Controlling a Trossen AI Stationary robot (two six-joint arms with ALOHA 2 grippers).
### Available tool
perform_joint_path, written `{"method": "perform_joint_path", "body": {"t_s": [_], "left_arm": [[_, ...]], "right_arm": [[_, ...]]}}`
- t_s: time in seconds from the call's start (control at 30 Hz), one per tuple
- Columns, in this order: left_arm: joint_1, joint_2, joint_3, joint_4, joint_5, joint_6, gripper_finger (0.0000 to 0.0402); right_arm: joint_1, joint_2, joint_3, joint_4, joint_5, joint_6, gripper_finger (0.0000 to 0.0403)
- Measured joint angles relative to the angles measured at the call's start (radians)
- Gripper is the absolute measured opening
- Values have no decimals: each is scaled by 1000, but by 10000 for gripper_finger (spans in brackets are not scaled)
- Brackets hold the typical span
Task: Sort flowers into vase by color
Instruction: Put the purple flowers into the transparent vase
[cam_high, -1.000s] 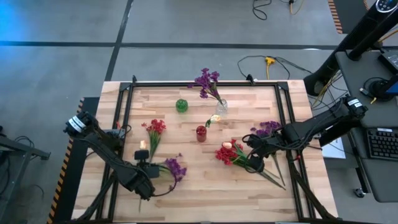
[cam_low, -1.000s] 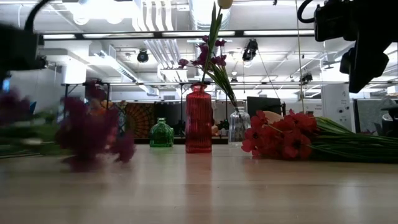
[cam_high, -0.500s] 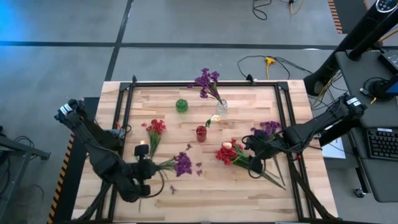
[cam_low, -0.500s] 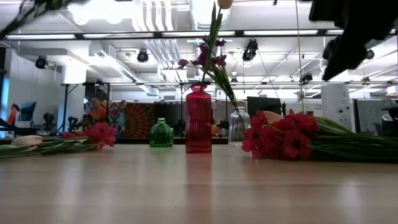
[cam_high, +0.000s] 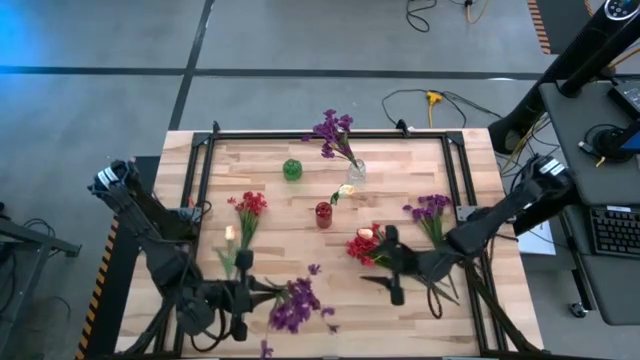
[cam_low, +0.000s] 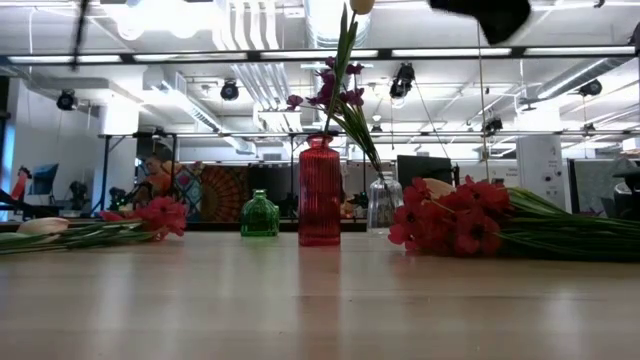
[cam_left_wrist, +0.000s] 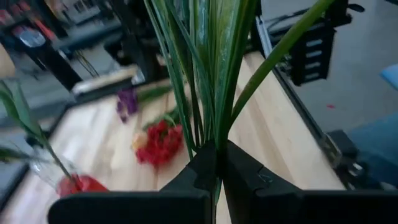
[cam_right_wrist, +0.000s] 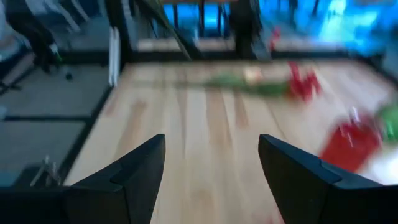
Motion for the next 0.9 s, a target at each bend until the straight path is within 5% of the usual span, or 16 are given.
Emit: {"method": "perform_joint_path", "body": {"t_s": [0.2, 0.4, 0.9], "left_arm": [[22, 78, -37, 250, -60, 156, 0], [81, 175, -37, 459, -54, 338, 0], [142, 201, -37, 483, 25, 351, 0]], "right_arm": [[-8, 179, 72, 339, 1, -194, 249], [-17, 313, 222, 347, 2, -240, 249], [-16, 440, 414, 292, -11, -300, 249]]}}
